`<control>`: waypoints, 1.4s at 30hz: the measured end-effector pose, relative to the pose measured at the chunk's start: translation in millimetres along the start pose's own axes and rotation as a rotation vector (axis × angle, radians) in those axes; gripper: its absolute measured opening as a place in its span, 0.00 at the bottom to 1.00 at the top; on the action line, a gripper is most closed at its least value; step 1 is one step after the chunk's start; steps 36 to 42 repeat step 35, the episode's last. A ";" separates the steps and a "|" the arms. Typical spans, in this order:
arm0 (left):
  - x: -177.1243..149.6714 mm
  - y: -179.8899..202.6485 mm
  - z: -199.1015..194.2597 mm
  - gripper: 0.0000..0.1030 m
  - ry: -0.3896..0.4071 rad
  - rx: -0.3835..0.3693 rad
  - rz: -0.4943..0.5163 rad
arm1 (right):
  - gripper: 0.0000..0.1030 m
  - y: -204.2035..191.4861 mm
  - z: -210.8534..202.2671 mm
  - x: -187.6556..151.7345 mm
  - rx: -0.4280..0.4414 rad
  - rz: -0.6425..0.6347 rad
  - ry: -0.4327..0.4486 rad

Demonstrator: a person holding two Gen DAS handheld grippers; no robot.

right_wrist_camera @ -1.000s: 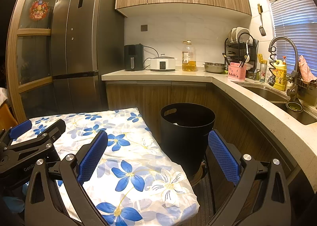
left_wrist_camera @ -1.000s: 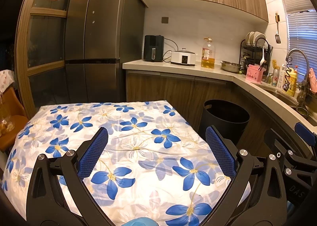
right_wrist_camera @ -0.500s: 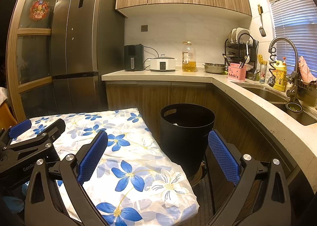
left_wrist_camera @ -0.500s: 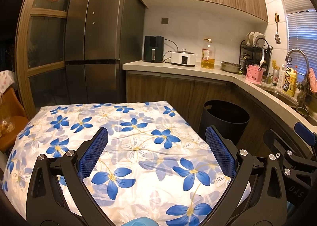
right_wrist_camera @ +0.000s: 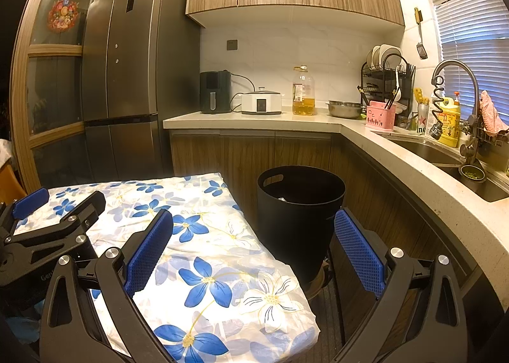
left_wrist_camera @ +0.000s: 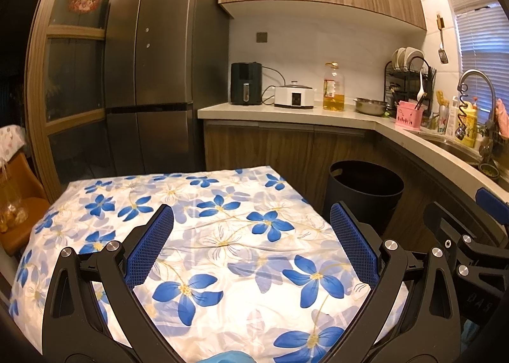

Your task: Collect trash

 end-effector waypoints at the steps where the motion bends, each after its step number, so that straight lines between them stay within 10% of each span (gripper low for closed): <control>1: 0.2 0.8 -0.4 0.94 0.006 0.002 0.007 | 0.95 -0.7 0.0 -0.5 0.000 -0.001 0.000; 42: -5.5 -0.4 1.7 0.95 -0.002 0.033 0.004 | 0.95 -1.3 1.0 -2.1 0.000 0.002 0.009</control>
Point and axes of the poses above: each gripper's, at about its wrist camera, not at the fingertips, and z roughly the way its jaws point, y to its right, x to its top, the point moved 9 cm from there along z, roughly the way its jaws point, and after that the axes turned 5 degrees about x, right-handed, at the moved point
